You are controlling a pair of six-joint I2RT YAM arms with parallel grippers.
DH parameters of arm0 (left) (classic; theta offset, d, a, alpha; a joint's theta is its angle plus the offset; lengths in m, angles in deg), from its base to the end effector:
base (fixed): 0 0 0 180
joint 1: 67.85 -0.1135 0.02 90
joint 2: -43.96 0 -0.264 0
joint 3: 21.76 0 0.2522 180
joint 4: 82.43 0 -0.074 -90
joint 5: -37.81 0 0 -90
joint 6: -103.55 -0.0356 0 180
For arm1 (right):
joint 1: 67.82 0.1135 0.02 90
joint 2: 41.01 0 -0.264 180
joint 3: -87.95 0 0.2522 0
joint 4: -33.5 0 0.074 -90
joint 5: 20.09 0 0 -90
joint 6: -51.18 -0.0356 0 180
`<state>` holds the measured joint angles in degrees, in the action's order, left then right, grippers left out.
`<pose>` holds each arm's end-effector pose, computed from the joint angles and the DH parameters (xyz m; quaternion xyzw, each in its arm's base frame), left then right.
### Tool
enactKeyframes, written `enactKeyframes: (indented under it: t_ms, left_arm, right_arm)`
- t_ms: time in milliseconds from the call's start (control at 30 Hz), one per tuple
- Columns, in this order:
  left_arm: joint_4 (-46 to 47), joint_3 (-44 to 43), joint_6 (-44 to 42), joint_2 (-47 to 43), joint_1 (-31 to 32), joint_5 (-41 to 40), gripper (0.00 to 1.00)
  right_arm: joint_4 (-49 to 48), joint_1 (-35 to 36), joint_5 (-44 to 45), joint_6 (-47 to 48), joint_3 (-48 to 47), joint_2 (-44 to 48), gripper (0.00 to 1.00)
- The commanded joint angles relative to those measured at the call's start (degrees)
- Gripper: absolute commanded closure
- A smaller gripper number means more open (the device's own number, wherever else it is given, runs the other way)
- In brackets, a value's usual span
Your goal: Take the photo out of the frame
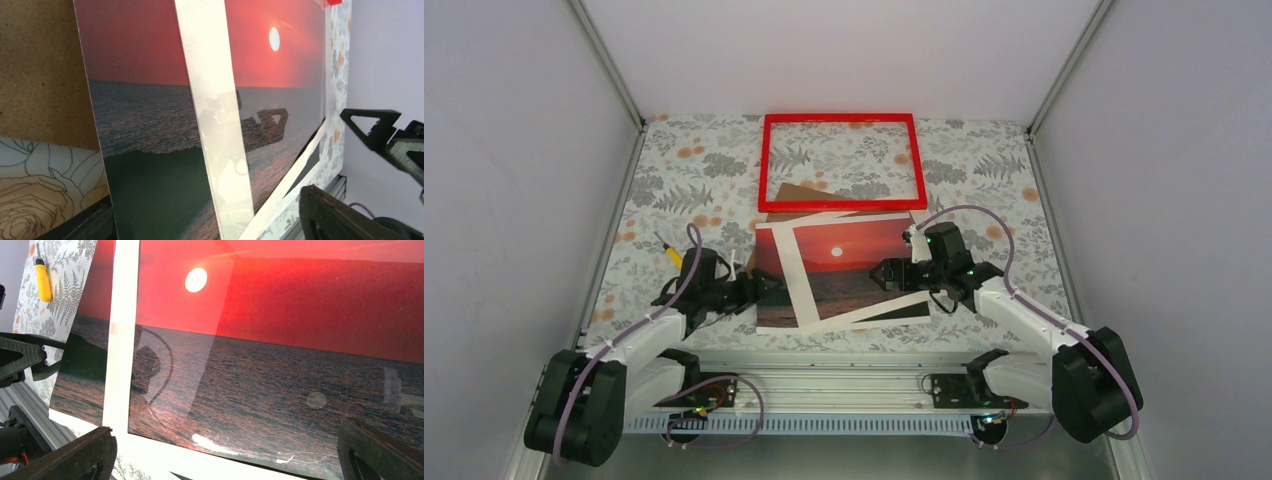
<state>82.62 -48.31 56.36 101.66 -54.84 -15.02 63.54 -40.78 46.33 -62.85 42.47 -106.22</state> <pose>0.1567 -0.0583 0.1324 -0.1109 0.8802 -0.4271 0.1747 0.1855 0.1107 0.1866 -0.0944 0.9170 0.3182 0.2211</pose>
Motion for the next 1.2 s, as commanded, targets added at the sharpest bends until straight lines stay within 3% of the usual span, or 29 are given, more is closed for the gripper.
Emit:
enactKeyframes:
  t_ms: [0, 133, 400, 733, 900, 1167]
  left_arm:
    - [5.18, 0.34, 1.17, 3.55, 0.22, 0.89, 0.23]
    - [9.08, -0.09, 1.89, 8.19, 0.09, 1.42, 0.35]
    - [9.89, -3.21, 0.83, 13.02, 0.07, -2.73, 0.41]
    - [15.34, -4.93, -0.34, 21.77, -0.29, -1.89, 0.56]
    - [17.16, -4.69, 0.01, 22.11, -0.33, -0.69, 0.68]
    - [12.37, -5.02, -1.93, 17.41, -0.36, -3.67, 0.91]
  right_arm:
    - [-1.48, 0.79, -1.32, 0.04, 0.18, -0.61, 0.0]
    - [-1.09, 0.97, -1.1, 0.28, 0.05, -0.62, 0.0]
    - [-1.48, 1.06, -1.17, 0.55, 0.02, -1.54, 0.0]
    - [-2.21, 1.1, -1.42, 0.87, 0.42, -2.44, 0.0]
    - [-2.57, 1.15, -1.33, 0.96, 0.82, -2.77, 0.0]
    - [-3.17, 1.13, -1.69, 0.75, 0.88, -3.06, 0.0]
